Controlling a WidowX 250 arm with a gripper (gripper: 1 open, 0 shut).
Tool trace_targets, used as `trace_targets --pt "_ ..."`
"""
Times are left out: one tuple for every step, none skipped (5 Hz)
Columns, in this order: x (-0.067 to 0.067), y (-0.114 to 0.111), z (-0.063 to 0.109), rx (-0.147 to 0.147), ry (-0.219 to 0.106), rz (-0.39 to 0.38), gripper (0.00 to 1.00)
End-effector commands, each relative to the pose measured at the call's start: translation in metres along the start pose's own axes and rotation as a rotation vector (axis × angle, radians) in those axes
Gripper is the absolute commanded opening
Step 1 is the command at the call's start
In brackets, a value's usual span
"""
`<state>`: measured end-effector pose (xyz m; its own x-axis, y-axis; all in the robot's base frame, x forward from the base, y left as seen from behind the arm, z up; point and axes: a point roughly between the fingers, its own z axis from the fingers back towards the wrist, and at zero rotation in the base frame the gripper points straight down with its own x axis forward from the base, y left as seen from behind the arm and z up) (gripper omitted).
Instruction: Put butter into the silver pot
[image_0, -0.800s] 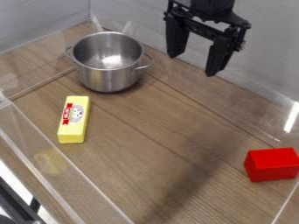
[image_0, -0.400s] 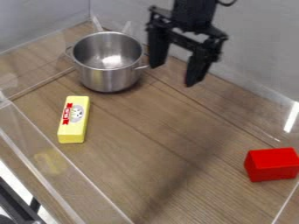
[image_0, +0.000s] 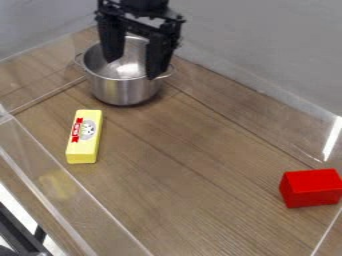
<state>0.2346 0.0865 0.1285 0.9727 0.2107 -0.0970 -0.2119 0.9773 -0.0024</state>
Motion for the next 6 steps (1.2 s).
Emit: trace_targets --pt "-0.009 0.031 0.005 -0.001 -0.076 0.075 1.0" --pt "-0.017 0.051 -0.007 -0.005 -0.085 0.112 1.0" --pt "-0.025 0.052 -0.018 -0.017 -0.1 0.098 0.0" --pt "-0.031 0.047 -0.031 -0.034 -0.111 0.091 1.0" --pt "-0.033 0.042 -0.04 -0.046 -0.119 0.08 1.0" --pt "-0.024 0.043 -0.06 -0.064 -0.125 0.113 1.0"
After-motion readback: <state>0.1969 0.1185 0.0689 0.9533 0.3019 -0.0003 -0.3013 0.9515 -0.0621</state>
